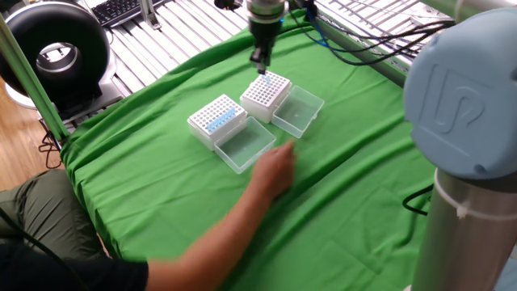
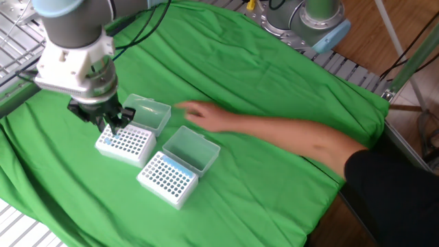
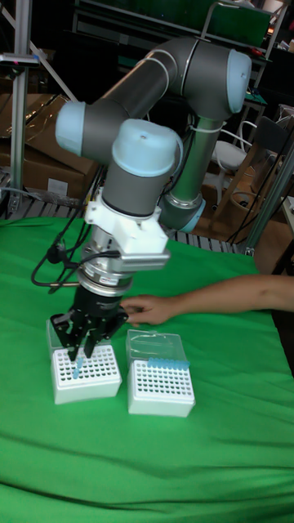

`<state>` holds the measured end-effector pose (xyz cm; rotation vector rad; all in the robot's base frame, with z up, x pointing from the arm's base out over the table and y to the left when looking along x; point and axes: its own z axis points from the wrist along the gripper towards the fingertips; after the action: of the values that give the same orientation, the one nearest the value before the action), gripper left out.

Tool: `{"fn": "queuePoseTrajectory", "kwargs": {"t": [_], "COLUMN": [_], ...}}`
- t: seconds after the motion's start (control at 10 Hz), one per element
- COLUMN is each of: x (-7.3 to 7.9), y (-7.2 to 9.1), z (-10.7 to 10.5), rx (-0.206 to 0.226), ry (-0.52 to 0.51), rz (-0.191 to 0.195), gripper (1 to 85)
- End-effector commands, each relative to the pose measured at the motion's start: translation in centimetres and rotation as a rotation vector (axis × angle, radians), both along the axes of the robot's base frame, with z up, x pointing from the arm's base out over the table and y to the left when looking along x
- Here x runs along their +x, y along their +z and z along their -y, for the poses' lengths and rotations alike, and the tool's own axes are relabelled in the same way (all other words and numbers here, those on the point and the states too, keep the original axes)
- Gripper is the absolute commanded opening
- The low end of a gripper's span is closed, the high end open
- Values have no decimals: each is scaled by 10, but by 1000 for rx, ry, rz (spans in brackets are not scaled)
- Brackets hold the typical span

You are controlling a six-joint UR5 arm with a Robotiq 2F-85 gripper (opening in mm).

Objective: Insert a medium pipette tip into the holder for medium pipette tips

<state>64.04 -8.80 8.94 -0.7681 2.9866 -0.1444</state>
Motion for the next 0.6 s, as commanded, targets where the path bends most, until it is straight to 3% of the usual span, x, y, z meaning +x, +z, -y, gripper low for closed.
{"fn": "queuePoseTrajectory", "kwargs": {"t": [0.0, 0.5], "x": [-17, -24], "y": [-12, -18], "z": [14, 4], "rx": [28, 74], "ry": [-24, -43], "rz": [0, -12], "gripper": [317, 327]}}
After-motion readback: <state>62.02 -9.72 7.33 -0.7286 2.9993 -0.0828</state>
